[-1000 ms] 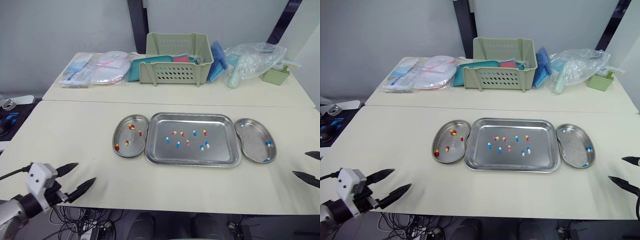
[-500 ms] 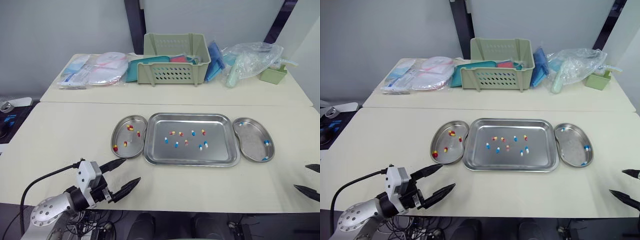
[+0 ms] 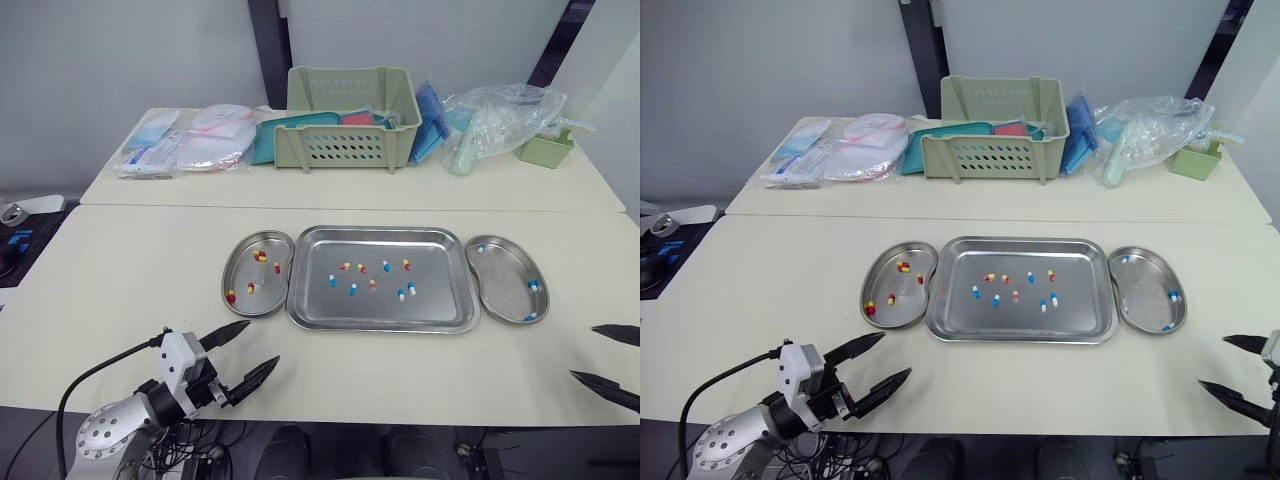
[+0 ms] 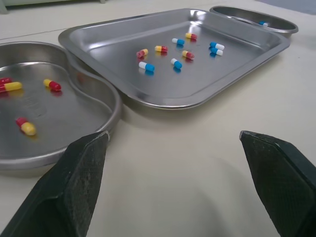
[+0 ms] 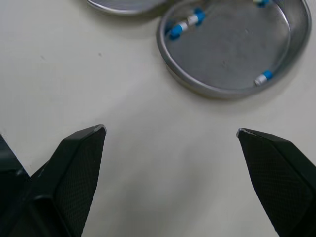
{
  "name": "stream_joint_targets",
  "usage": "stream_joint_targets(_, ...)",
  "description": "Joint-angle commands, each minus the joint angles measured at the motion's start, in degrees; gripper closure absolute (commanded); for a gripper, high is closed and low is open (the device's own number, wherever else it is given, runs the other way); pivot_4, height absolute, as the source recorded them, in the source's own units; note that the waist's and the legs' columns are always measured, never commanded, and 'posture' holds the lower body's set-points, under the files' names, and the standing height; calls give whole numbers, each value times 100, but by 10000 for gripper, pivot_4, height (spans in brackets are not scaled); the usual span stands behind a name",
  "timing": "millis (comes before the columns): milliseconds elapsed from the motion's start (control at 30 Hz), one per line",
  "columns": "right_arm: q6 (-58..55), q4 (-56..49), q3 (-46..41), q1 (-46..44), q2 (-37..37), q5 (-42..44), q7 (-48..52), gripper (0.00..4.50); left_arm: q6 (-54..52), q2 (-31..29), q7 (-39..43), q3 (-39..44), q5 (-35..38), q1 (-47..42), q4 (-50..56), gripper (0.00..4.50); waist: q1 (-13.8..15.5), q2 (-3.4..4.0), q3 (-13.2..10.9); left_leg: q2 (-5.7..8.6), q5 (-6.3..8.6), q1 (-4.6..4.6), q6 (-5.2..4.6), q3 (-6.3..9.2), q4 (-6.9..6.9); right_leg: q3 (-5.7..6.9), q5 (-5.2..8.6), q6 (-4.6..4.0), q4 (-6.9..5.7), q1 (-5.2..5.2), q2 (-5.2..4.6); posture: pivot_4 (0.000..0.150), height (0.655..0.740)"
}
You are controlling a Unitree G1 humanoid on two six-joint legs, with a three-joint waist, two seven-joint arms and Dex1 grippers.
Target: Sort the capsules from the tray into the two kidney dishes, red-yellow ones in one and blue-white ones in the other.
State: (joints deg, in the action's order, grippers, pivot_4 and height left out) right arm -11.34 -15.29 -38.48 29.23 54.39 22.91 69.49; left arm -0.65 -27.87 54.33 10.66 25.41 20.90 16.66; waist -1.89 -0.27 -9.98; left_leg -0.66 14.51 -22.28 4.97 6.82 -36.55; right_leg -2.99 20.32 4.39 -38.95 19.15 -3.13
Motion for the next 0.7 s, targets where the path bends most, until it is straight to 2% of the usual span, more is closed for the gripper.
stream_joint_targets(33,-614,-1281,449,-304,-46,603,-333,0,-28,-31,-114,-103,10,-133,258,1150,2,0,0,-1,0,0,0,1,0,1,0,0,-2,0,1,1500,7400)
stream_joint_targets(200,-1479,-2275,1682,-1379,-342,840,-1458,0,-3,50,-339,-257,-71,-227,371,1150,14,-4,-2,0,0,-5,0,8,-2,6,0,0,1,0,0,1500,7400)
stream_joint_targets(300,-2032,-2402,2790,-2438,-752,531,-2289,0,4,75,-451,-380,-111,-296,454,1150,7,-10,-3,1,0,-8,1,16,-6,14,0,0,0,0,0,1500,7400)
stream_joint_targets(433,-2454,-2234,3948,-3505,-1276,58,-2916,0,-68,93,-602,-483,-109,-347,556,1150,5,-10,-4,1,-1,-10,1,21,-5,19,0,0,0,5,1,1500,7400)
stream_joint_targets(567,-2784,-1930,4849,-4285,-1787,-370,-3335,9009,-158,68,-709,-542,-82,-410,646,0,5,-11,-4,1,-1,-26,1,29,-5,28,0,-1,1,16,0,1500,7400)
stream_joint_targets(667,-3014,-1562,5490,-4842,-2322,-755,-3687,19654,-217,50,-754,-573,-73,-432,697,0,2,-10,-4,1,-1,-25,1,33,-7,31,-1,-1,-3,16,1,1500,7400)
stream_joint_targets(700,-3099,-1420,5685,-5022,-2531,-899,-3832,19654,-232,46,-772,-579,-69,-431,707,0,2,-10,-4,1,-1,-25,1,36,-6,33,-1,-1,-4,17,1,1500,7400)
